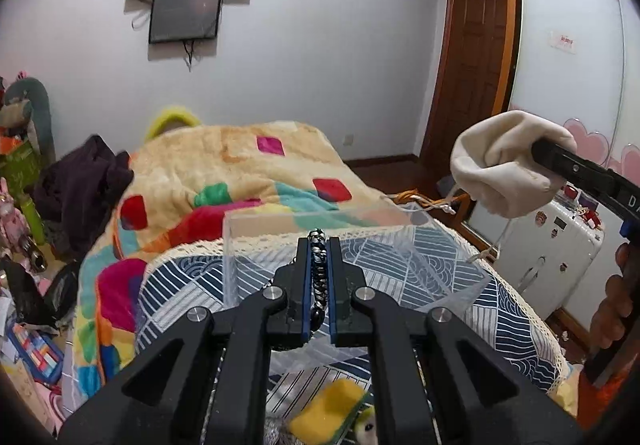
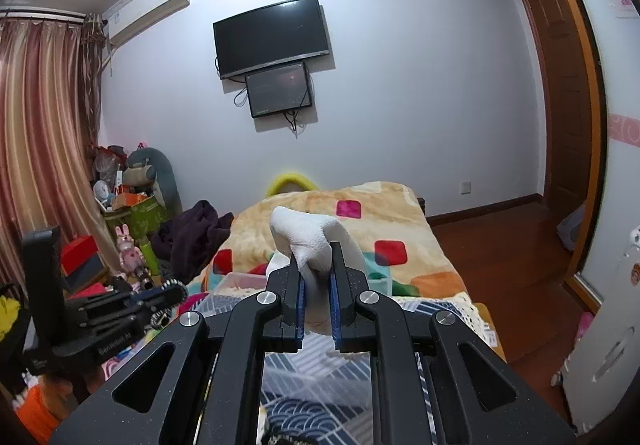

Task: Organize soft objects
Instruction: 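Drop the bracelet in the clear box with left tool while right tool drops the cloth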

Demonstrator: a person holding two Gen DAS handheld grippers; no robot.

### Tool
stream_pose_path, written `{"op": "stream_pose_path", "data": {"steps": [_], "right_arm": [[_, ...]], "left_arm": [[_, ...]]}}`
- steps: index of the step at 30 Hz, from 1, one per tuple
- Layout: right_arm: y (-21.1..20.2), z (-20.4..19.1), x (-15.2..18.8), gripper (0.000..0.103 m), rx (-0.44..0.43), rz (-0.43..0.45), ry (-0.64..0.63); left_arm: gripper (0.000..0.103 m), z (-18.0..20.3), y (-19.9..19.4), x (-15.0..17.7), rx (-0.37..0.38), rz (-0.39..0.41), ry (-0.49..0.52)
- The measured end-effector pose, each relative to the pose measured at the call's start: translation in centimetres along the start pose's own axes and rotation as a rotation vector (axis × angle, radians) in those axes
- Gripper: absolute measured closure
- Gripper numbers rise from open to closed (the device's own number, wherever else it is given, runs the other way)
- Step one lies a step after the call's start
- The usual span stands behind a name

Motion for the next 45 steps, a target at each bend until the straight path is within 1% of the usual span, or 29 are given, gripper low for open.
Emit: {"op": "stream_pose_path", "data": {"steps": [4, 7, 10, 15, 19, 20, 22, 24, 26, 29, 33, 35, 38, 40, 42, 44, 45], "right_arm": [[2.1, 0.0, 1.2, 0.094, -0.002, -0.051, -0.003], [3.6, 0.2, 2.2, 0.094, 0.002, -0.100, -0.006], [5.3, 0.2, 3.3, 0.094, 0.010, -0.145, -0.033], [7.3, 1.0, 4.1, 0.094, 0.003, -0.236, -0.027], [8.4, 1.5, 5.6, 0.094, 0.001, -0.321, -0.019], [8.4, 1.5, 5.9, 0.094, 0.003, -0.335, -0.022], [8.7, 1.8, 6.5, 0.094, 0.002, -0.369, -0.022], [8.7, 2.0, 7.1, 0.094, 0.003, -0.400, -0.022], [8.6, 2.2, 7.5, 0.093, -0.005, -0.422, -0.018], [8.3, 2.4, 7.7, 0.093, -0.016, -0.433, -0.019], [7.3, 2.4, 7.8, 0.092, -0.025, -0.440, -0.016], [7.1, 2.2, 7.6, 0.091, -0.027, -0.436, -0.021], [6.4, 1.9, 7.2, 0.082, -0.026, -0.422, -0.037], [5.6, 1.7, 6.8, 0.068, -0.025, -0.397, -0.050], [4.8, 1.4, 6.3, 0.060, -0.023, -0.363, -0.059], [4.2, 1.1, 5.6, 0.054, -0.024, -0.334, -0.065], [3.7, 0.9, 5.3, 0.049, -0.027, -0.318, -0.069]], "left_arm": [[0.097, -0.4, 2.5, 0.1, -0.011, -0.055, 0.009], [0.097, -0.4, 4.3, 0.5, 0.008, -0.106, 0.014], [0.097, -0.5, 6.1, 1.3, -0.001, -0.164, 0.029], [0.097, -0.1, 8.6, 2.7, 0.001, -0.250, 0.032], [0.097, 0.6, 9.4, 3.3, -0.020, -0.275, 0.056], [0.094, 0.6, 9.5, 3.4, -0.020, -0.282, 0.056], [0.083, 0.6, 9.6, 3.7, -0.014, -0.303, 0.051], [0.062, 0.5, 9.3, 3.8, -0.023, -0.304, 0.049], [0.059, 0.6, 8.7, 3.9, -0.015, -0.293, 0.055], [0.046, 0.8, 7.8, 3.6, -0.015, -0.275, 0.064], [0.041, 1.1, 6.2, 3.0, 0.001, -0.242, 0.073], [0.040, 1.0, 5.3, 2.7, 0.001, -0.219, 0.069], [0.040, 1.0, 4.0, 2.3, 0.003, -0.194, 0.061], [0.036, 0.9, 3.1, 2.1, 0.004, -0.178, 0.055], [0.031, 1.0, 2.0, 2.1, -0.004, -0.155, 0.056], [0.029, 1.1, 1.2, 2.2, -0.009, -0.141, 0.062], [0.027, 1.1, 0.8, 2.3, -0.013, -0.134, 0.067]]}}
Point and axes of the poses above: each gripper's, at about its wrist camera, not at the fingertips, and y roughly the way its jaws point, z to its right, x to its underside, the point moved 3 cm from there along y, roughly the way its jaws point, and after that the axes turned 3 degrees about z, right-handed, at the moved point
